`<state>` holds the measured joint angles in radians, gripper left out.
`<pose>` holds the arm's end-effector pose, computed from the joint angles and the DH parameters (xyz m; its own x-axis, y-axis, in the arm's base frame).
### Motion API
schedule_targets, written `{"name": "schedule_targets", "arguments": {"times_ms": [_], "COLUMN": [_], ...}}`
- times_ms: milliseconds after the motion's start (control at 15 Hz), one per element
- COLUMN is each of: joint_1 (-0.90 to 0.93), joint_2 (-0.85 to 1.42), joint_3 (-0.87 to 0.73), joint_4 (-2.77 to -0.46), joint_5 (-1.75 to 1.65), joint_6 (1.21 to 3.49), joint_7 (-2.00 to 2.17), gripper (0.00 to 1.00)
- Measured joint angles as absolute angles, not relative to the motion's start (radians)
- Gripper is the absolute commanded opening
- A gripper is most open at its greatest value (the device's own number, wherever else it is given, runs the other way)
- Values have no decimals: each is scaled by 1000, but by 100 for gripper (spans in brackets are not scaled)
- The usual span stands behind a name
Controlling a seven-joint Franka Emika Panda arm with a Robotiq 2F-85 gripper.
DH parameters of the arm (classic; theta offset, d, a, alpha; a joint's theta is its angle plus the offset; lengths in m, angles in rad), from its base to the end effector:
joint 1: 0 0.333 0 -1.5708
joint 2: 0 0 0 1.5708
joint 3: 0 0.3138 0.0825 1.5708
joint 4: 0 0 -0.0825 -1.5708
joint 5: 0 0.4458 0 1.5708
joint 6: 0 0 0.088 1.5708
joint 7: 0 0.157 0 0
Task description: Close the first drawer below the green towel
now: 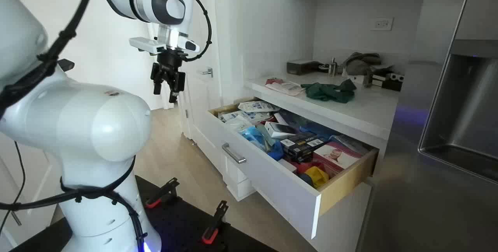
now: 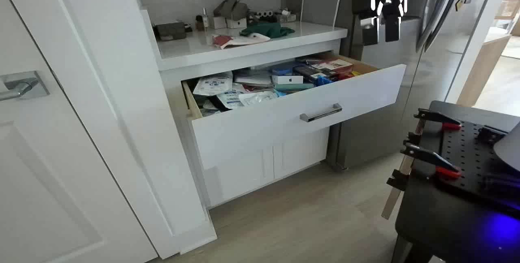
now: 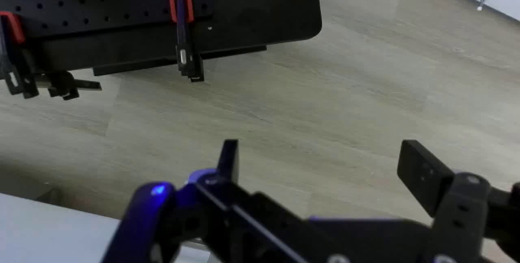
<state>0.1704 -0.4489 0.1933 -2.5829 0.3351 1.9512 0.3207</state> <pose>0.3836 0.1756 0.3121 0.9617 -0.1174 -0.2476 -0.1520 -0.9804 -0.1254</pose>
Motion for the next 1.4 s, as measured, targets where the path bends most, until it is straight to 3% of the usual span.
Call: {"name": "schedule_targets", "arguments": {"times_ms": [733, 1133, 1400], "joint_1": [164, 92, 62], "joint_2": [-449, -362, -242], "joint_3": [179, 120, 82], "joint_4": [-2574, -2499, -2516], "joint_5": [371, 432, 473], "joint_6": [1977, 2136, 2400], "joint_7": [322, 380, 356], "gripper": [100, 100, 100]}}
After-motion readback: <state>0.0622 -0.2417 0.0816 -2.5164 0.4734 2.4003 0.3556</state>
